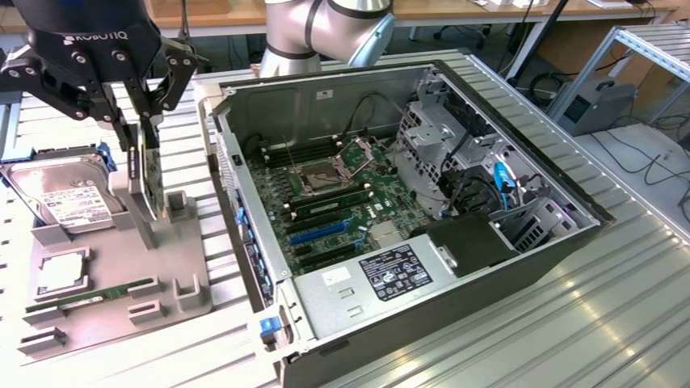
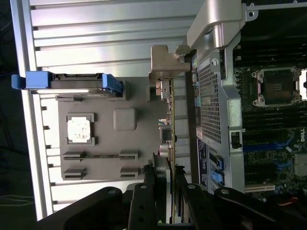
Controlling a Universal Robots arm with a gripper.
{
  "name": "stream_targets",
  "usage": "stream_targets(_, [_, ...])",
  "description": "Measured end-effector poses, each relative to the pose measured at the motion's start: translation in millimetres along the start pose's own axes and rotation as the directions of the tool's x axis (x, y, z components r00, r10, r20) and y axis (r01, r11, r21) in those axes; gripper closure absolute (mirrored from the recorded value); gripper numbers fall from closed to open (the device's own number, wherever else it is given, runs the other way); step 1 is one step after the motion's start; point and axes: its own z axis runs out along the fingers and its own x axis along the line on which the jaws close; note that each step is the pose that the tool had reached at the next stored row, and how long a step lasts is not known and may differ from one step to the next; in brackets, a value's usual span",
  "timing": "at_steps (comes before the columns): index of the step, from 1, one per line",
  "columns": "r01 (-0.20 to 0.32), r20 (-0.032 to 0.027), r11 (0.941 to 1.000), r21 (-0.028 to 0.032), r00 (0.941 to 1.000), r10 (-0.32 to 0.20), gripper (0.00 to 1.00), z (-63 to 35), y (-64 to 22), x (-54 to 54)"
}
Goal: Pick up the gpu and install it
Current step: 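Pick up the gpu and move the gpu toward the slot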
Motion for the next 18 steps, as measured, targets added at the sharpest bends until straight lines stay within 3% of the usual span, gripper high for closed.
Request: stream_targets(18, [0.000, 0.0001, 1.0000, -0.0001, 1.0000, 0.000, 0.73, -9.1, 0.1, -0.3])
